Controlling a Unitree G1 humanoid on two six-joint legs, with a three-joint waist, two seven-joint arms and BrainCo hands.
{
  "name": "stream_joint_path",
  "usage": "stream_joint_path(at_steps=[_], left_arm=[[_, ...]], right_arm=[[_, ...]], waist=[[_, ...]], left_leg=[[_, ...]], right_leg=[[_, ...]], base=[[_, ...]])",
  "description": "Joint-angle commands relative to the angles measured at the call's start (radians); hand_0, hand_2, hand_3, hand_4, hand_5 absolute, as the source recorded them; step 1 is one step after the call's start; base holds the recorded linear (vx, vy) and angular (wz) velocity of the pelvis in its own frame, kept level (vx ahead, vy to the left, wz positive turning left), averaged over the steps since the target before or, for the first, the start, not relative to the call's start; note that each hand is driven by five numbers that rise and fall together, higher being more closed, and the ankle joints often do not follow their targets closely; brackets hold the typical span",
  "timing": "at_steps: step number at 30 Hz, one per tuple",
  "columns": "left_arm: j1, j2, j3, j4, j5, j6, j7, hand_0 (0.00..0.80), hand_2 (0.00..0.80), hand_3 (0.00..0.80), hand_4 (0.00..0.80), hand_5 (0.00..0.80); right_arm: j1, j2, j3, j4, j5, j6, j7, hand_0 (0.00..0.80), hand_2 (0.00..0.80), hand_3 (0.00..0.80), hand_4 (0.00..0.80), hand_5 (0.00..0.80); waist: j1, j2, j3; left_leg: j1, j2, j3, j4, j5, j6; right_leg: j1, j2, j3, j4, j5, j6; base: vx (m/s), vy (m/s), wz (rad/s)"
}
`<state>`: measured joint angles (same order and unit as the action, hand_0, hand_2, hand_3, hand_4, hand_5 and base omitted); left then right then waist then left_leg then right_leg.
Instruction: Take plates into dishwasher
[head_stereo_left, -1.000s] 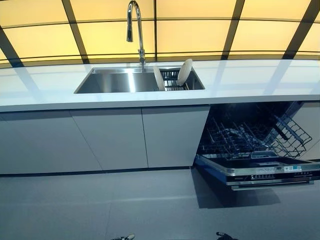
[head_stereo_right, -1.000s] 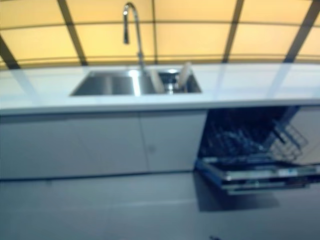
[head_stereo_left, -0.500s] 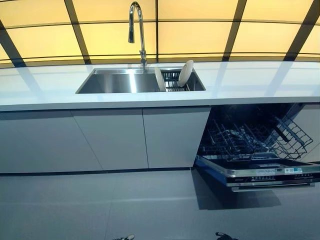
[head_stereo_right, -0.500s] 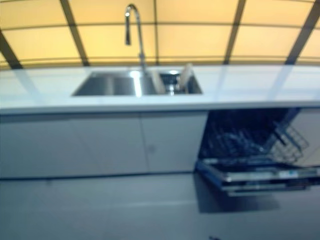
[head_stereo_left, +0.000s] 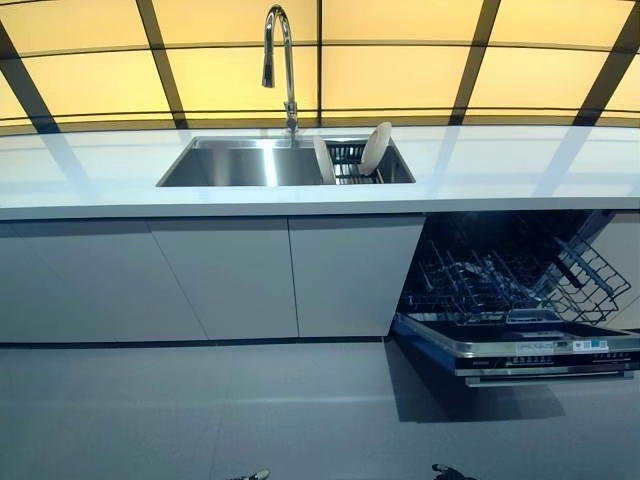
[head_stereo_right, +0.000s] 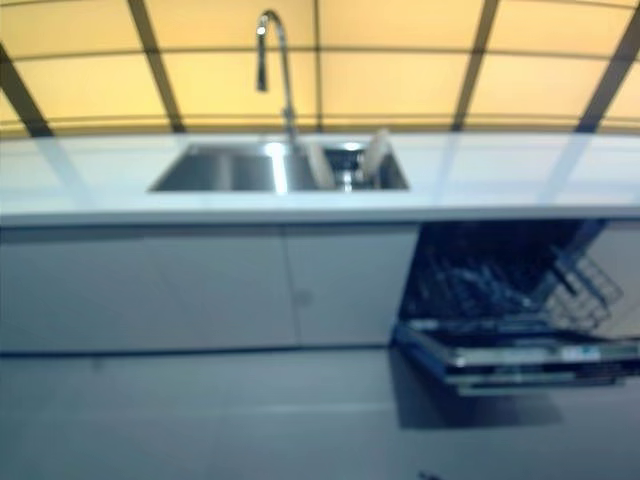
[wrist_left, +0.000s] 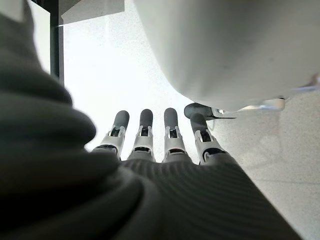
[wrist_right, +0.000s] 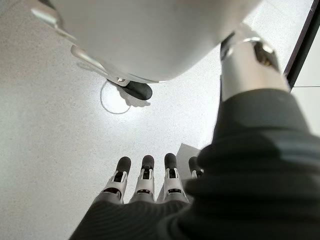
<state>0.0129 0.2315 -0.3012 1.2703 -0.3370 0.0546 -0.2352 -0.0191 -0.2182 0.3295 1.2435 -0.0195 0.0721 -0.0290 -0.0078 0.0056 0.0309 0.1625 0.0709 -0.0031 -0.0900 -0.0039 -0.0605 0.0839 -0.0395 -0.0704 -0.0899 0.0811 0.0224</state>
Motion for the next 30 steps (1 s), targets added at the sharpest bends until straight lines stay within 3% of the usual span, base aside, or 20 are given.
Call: stream_joint_path(at_steps=[1,4,6,7,8,9,12,15,16,17,19,21,25,30], left_arm=[[-0.084,-0.088,-0.009,0.037,-0.025,-0.011,0.043,0.0,0.0,0.0,0.0,0.0],[-0.089,-0.082,0.02,0.036,-0.046,-0.033,0.093,0.0,0.0,0.0,0.0,0.0],[-0.095,-0.081,0.041,0.028,-0.067,-0.065,0.115,0.0,0.0,0.0,0.0,0.0],[-0.096,-0.081,0.051,0.025,-0.091,-0.082,0.121,0.0,0.0,0.0,0.0,0.0],[-0.095,-0.081,0.066,0.022,-0.138,-0.088,0.123,0.0,0.0,0.0,0.0,0.0],[-0.092,-0.08,0.08,0.019,-0.167,-0.084,0.126,0.0,0.0,0.0,0.0,0.0],[-0.06,-0.079,0.12,0.032,-0.2,-0.092,0.126,0.0,0.0,0.0,0.0,0.0],[-0.034,-0.08,0.132,0.043,-0.194,-0.08,0.11,0.0,0.0,0.0,0.0,0.0],[-0.029,-0.082,0.139,0.044,-0.196,-0.077,0.106,0.0,0.0,0.0,0.0,0.0],[-0.023,-0.087,0.151,0.043,-0.196,-0.074,0.105,0.0,0.0,0.0,0.0,0.0],[-0.02,-0.085,0.155,0.04,-0.184,-0.084,0.105,0.0,0.0,0.0,0.0,0.0],[-0.021,-0.074,0.147,0.04,-0.185,-0.111,0.098,0.0,0.0,0.0,0.0,0.0],[-0.042,-0.048,0.14,0.018,-0.161,-0.094,0.102,0.0,0.0,0.0,0.0,0.0],[-0.057,-0.056,0.128,0.037,-0.124,-0.05,0.093,0.0,0.0,0.0,0.0,0.0]], right_arm=[[-0.069,0.049,0.048,0.043,-0.004,0.003,0.015,0.0,0.0,0.0,0.0,0.0],[-0.08,0.045,0.047,0.047,0.011,0.024,0.022,0.0,0.0,0.0,0.0,0.0],[-0.089,0.036,0.045,0.047,0.031,0.039,0.036,0.0,0.0,0.0,0.0,0.0],[-0.09,0.029,0.045,0.044,0.032,0.042,0.041,0.0,0.0,0.0,0.0,0.0],[-0.091,0.022,0.048,0.039,0.0,0.045,0.046,0.0,0.0,0.0,0.0,0.0],[-0.092,0.016,0.048,0.043,-0.032,0.054,0.053,0.0,0.0,0.0,0.0,0.0],[-0.1,0.008,0.041,0.082,-0.024,0.036,0.059,0.0,0.0,0.0,0.0,0.0],[-0.107,0.006,0.03,0.096,0.009,0.043,0.055,0.0,0.0,0.0,0.0,0.0],[-0.107,0.005,0.025,0.096,0.018,0.045,0.052,0.0,0.0,0.0,0.0,0.0],[-0.107,0.006,0.012,0.1,0.008,0.052,0.051,0.0,0.0,0.0,0.0,0.0],[-0.107,0.007,-0.001,0.114,-0.012,0.059,0.054,0.0,0.0,0.0,0.0,0.0],[-0.092,0.011,-0.005,0.117,-0.041,0.057,0.06,0.0,0.0,0.0,0.0,0.0],[-0.088,0.028,0.008,0.115,-0.086,0.037,0.068,0.0,0.0,0.0,0.0,0.0],[-0.085,0.038,-0.001,0.097,-0.053,0.042,0.04,0.0,0.0,0.0,0.0,0.0]], waist=[[0.018,-0.036,0.062],[0.018,-0.049,0.075],[0.025,-0.076,0.097],[0.029,-0.08,0.109],[0.039,-0.077,0.132],[0.049,-0.062,0.146],[0.1,0.008,0.174],[0.153,0.017,0.175],[0.155,0.015,0.172],[0.153,0.012,0.159],[0.151,0.009,0.141],[0.16,0.011,0.133],[0.183,-0.013,0.101],[0.189,-0.04,0.068]], left_leg=[[0.003,-0.056,0.009,0.003,0.005,0.072],[-0.011,-0.044,0.017,0.094,-0.019,0.064],[-0.095,-0.039,0.029,0.316,-0.017,0.055],[-0.157,-0.041,0.03,0.414,0.017,0.052],[-0.258,-0.035,0.038,0.517,0.092,0.04],[-0.312,-0.025,0.042,0.522,0.144,0.024],[-0.356,-0.01,0.064,0.223,0.276,-0.024],[-0.419,-0.032,0.041,0.036,0.34,-0.04],[-0.422,-0.036,0.046,0.036,0.33,-0.035],[-0.413,-0.035,0.074,0.035,0.283,-0.018],[-0.395,-0.024,0.101,0.06,0.25,-0.003],[-0.424,-0.014,0.087,0.146,0.25,-0.01],[-0.413,-0.013,0.11,0.18,0.199,0.017],[-0.428,-0.024,0.125,0.222,0.16,0.03]], right_leg=[[0.052,-0.012,-0.03,0.096,-0.09,0.022],[0.048,-0.008,-0.022,0.119,-0.101,0.002],[0.041,-0.021,-0.02,0.139,-0.099,-0.02],[0.037,-0.019,-0.017,0.151,-0.102,-0.032],[0.037,-0.009,-0.009,0.177,-0.115,-0.051],[0.044,0.007,-0.004,0.191,-0.129,-0.057],[0.126,0.061,0.024,0.19,-0.175,-0.033],[0.224,0.069,0.087,0.178,-0.223,-0.03],[0.234,0.064,0.096,0.179,-0.234,-0.028],[0.246,0.049,0.108,0.184,-0.252,-0.019],[0.255,0.02,0.091,0.191,-0.268,-0.008],[0.274,0.002,0.072,0.203,-0.286,-0.009],[0.311,-0.05,0.01,0.172,-0.271,0.017],[0.332,-0.075,0.003,0.142,-0.254,0.043]], base=[[0.07,-0.093,0.0],[0.065,-0.104,0.0],[0.044,-0.107,0.0],[0.03,-0.097,0.02],[0.069,-0.056,0.04],[0.141,-0.001,-0.03],[0.359,0.104,-0.21],[0.399,0.085,-0.48],[0.362,0.125,-0.47],[0.277,0.125,-0.08],[0.351,0.125,-0.13],[0.377,0.062,-0.19],[0.281,0.022,-0.37],[0.219,0.079,-0.2]])
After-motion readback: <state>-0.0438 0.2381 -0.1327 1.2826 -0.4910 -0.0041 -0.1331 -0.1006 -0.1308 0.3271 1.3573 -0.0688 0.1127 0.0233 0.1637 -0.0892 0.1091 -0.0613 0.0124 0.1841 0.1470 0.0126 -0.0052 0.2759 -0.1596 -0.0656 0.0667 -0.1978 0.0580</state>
